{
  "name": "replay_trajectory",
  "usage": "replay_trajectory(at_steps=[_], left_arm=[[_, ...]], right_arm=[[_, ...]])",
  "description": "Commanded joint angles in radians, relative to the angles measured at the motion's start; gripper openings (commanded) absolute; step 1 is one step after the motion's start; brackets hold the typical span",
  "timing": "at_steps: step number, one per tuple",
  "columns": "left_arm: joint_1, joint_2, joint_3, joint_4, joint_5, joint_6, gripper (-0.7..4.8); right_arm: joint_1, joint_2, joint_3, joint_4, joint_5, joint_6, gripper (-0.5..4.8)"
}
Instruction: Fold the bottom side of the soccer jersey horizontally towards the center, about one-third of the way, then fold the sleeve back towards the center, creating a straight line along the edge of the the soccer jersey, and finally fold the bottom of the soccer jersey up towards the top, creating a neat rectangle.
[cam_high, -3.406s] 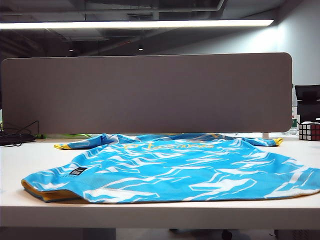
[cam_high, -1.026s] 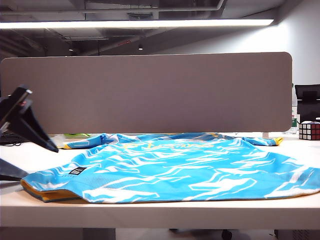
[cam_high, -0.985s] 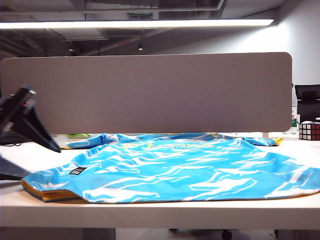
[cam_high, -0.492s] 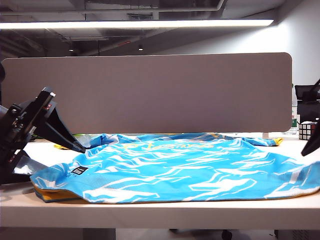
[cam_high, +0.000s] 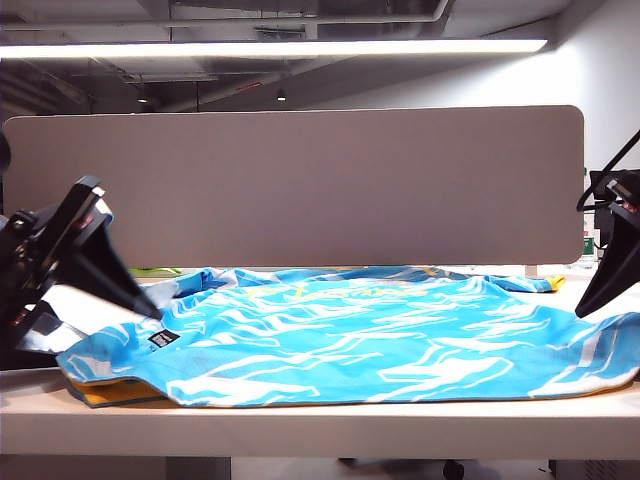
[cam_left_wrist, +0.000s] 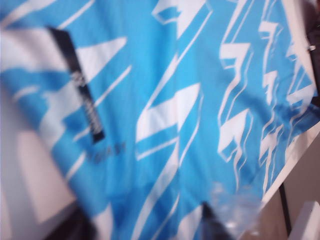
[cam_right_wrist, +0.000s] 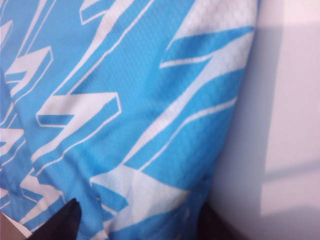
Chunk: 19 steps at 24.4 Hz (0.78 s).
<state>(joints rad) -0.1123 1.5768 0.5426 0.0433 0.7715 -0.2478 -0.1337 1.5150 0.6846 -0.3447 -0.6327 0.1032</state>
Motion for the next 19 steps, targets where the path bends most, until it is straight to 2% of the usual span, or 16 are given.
replay_trajectory(at_steps=[1,2,3,4,5,7,8,9,10,12,16,19], left_arm=[[-0.003,0.036,-0.04,-0.259,-0.132,-0.01,2.74],[-0.003,0.036,-0.04,-0.258,-0.14,-0.009,2.63],[-0.003,0.036,-0.04,-0.256,-0.151,-0.009,2.47],[-0.003,0.036,-0.04,-0.251,-0.173,-0.005,2.01],[-0.003,0.037,-0.04,-0.247,-0.178,-0.001,1.79],[-0.003,0.037,-0.04,-0.243,-0.177,0.005,1.71],[-0.003,0.037,-0.04,-0.235,-0.177,0.014,0.99],[-0.003,0.037,-0.04,-0.219,-0.176,0.016,-0.14],[-0.002,0.036,-0.04,-0.208,-0.173,0.016,-0.06],[-0.001,0.036,-0.039,-0.185,-0.144,0.015,-0.05],[0.014,-0.005,-0.039,-0.179,-0.117,0.002,-0.05],[0.04,-0.163,-0.04,-0.293,-0.117,0.005,-0.05]], right_arm=[[0.002,0.018,-0.016,-0.063,0.08,0.002,3.23],[0.002,0.018,-0.016,-0.062,0.08,0.002,3.22],[0.002,0.018,-0.016,-0.061,0.08,0.002,3.0],[0.003,0.022,-0.016,-0.055,0.08,0.009,2.66],[0.007,0.025,-0.019,-0.043,0.08,0.018,2.55],[0.018,0.034,-0.033,-0.005,0.074,0.051,2.51],[0.024,0.041,-0.043,0.018,0.073,0.062,2.3],[0.037,0.047,-0.051,0.03,0.077,0.062,1.42],[0.046,0.047,-0.053,0.035,0.079,0.062,0.77],[0.051,0.047,-0.053,0.047,0.08,0.062,0.03],[0.051,0.01,-0.051,0.039,0.08,0.073,-0.08],[0.051,-0.133,-0.051,-0.1,0.08,0.072,-0.08]])
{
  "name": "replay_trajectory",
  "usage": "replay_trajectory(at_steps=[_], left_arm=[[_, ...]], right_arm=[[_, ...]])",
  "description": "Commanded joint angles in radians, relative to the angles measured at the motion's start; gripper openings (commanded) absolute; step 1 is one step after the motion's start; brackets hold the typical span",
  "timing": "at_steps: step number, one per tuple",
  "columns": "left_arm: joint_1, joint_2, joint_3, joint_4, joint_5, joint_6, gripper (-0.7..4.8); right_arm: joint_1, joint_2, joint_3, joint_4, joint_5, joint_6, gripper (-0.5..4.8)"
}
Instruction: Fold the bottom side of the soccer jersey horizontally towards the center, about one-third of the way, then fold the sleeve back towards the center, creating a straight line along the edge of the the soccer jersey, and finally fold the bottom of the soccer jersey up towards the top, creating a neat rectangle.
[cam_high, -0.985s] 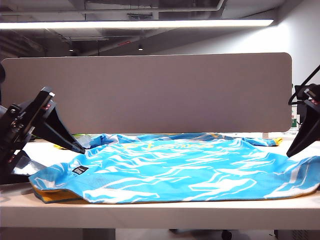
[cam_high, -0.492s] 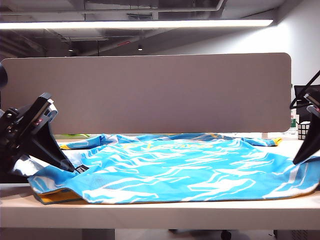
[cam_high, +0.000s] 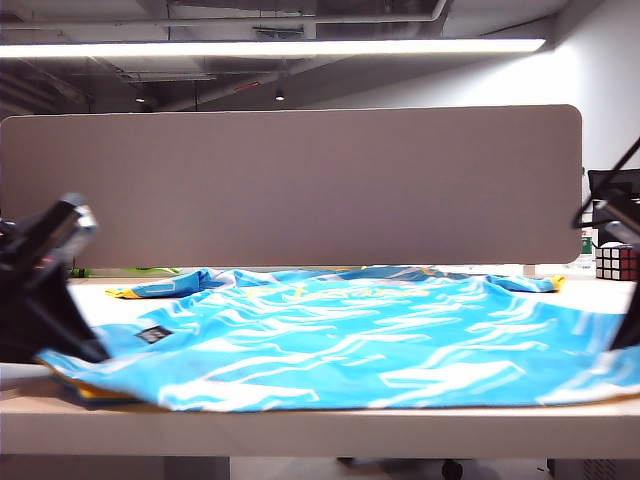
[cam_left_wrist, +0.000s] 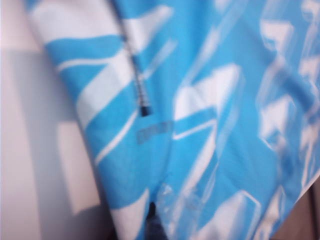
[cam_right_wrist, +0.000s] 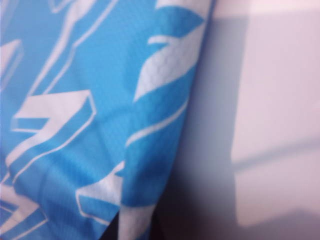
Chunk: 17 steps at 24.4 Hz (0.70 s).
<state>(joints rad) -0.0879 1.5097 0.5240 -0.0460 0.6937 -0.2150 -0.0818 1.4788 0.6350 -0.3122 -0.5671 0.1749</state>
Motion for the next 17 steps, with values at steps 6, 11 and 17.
replay_trajectory(at_steps=[6,11,17], left_arm=[[0.006,-0.542,-0.021,-0.572,-0.051,-0.031,-0.05],[-0.01,-0.886,-0.019,-0.739,0.006,-0.193,-0.05],[-0.011,-1.175,-0.019,-0.711,-0.057,-0.368,-0.05]], right_arm=[[0.101,-0.503,-0.002,-0.462,-0.014,0.006,-0.08],[0.21,-0.857,-0.002,-0.669,0.016,0.141,-0.08],[0.237,-1.175,0.001,-0.65,0.09,0.338,-0.08]])
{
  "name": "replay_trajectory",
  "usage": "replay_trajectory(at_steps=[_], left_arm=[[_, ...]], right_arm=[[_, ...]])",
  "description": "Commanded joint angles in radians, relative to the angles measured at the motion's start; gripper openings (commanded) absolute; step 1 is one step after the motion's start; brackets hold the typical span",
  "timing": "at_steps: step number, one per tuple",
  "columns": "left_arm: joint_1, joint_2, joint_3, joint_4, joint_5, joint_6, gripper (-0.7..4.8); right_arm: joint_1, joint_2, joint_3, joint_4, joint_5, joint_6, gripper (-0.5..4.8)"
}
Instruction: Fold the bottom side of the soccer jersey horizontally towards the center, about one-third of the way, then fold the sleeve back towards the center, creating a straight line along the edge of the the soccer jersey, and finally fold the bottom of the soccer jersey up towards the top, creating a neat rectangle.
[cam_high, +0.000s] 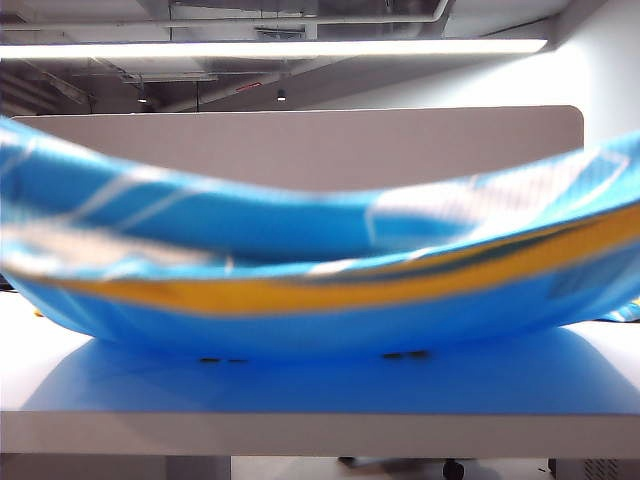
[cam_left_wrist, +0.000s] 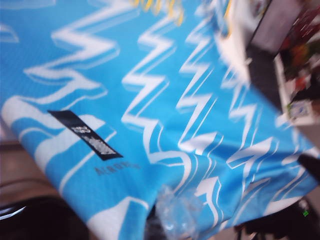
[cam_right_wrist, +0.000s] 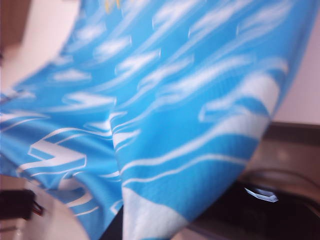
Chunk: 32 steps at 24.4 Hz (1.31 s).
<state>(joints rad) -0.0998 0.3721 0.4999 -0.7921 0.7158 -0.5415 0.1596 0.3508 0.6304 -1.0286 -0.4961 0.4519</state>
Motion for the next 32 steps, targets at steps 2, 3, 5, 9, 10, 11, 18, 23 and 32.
replay_trajectory(at_steps=[2,3,5,9,10,11,18,23,32], left_arm=[[0.002,0.001,0.005,0.151,-0.111,-0.043,-0.05],[0.002,0.026,0.005,0.206,-0.115,-0.043,-0.05],[0.005,0.164,0.005,0.41,-0.143,-0.053,-0.05],[0.016,0.616,0.077,0.796,-0.137,-0.088,-0.05],[0.015,0.756,0.143,0.842,-0.117,-0.087,-0.05],[0.016,0.838,0.189,0.867,-0.106,-0.077,-0.05],[0.033,1.308,0.526,0.974,-0.179,-0.003,0.25],[0.128,1.345,0.565,0.968,-0.22,0.098,2.47],[0.351,1.37,0.569,0.858,-0.286,0.161,2.52]], right_arm=[[-0.005,-0.01,0.006,0.177,0.079,0.064,-0.08],[-0.005,0.019,0.006,0.225,0.086,0.063,-0.08],[-0.007,0.153,0.006,0.42,0.098,0.042,-0.08],[-0.057,0.584,0.084,0.756,0.116,-0.043,-0.08],[-0.079,0.719,0.14,0.788,0.114,-0.071,-0.08],[-0.088,0.796,0.178,0.8,0.113,-0.094,-0.08],[-0.112,1.242,0.447,0.992,0.082,-0.134,2.28],[-0.209,1.267,0.514,0.996,0.109,-0.169,3.74],[-0.43,1.347,0.519,0.895,0.093,-0.169,3.73]])
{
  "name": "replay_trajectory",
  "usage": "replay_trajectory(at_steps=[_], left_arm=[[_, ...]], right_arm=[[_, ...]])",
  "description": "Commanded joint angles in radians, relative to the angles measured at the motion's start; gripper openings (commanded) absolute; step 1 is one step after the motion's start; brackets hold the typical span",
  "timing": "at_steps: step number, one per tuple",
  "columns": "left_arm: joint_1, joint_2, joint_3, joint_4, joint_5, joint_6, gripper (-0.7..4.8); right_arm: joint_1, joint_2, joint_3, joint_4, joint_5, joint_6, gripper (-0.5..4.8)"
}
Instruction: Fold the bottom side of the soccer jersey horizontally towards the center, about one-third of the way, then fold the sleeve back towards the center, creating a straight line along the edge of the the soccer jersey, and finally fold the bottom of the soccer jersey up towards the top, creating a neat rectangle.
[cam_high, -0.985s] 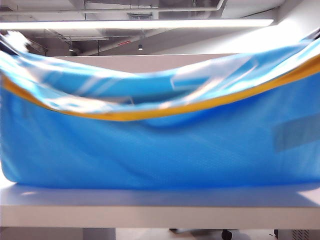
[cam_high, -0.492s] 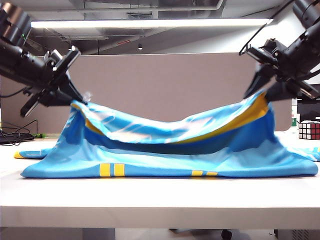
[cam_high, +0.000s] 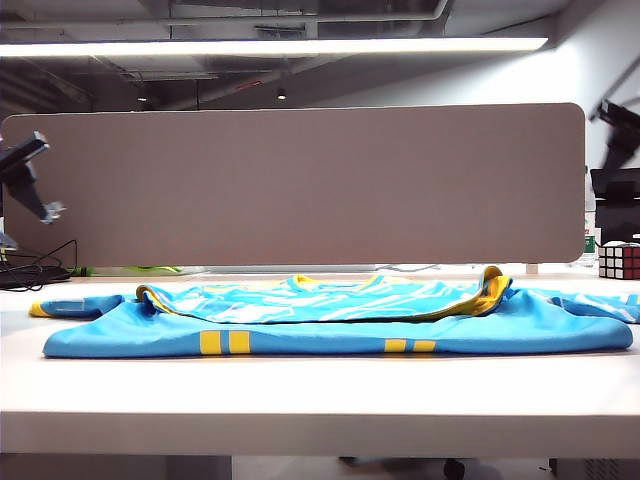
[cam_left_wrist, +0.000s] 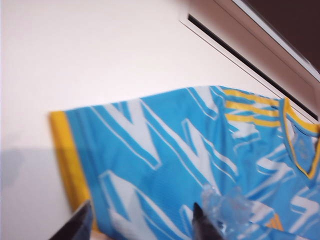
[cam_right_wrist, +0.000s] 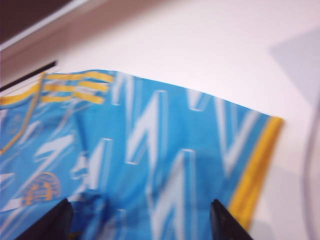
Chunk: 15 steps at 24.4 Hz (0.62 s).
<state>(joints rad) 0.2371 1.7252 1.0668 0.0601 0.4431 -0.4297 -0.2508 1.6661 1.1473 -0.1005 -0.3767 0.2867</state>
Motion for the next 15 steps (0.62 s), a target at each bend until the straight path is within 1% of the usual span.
replay_trajectory(at_steps=[1,3,4,11,15], left_arm=[[0.014,0.034,0.002,-0.001,-0.014,0.067,2.96],[0.014,0.059,0.002,-0.003,-0.009,0.068,3.55],[0.013,0.071,0.002,-0.003,-0.003,0.068,3.6],[0.013,0.15,0.002,-0.002,0.0,0.083,3.6],[0.013,0.192,0.003,0.006,-0.019,0.084,3.6]], right_arm=[[-0.027,0.053,0.002,-0.058,-0.032,-0.005,3.74],[-0.031,0.08,0.002,-0.085,-0.043,-0.02,3.74],[-0.031,0.093,0.002,-0.098,-0.047,-0.032,3.74],[-0.031,0.174,0.001,-0.134,-0.04,-0.06,3.73],[-0.032,0.219,0.002,-0.126,-0.041,-0.059,3.73]])
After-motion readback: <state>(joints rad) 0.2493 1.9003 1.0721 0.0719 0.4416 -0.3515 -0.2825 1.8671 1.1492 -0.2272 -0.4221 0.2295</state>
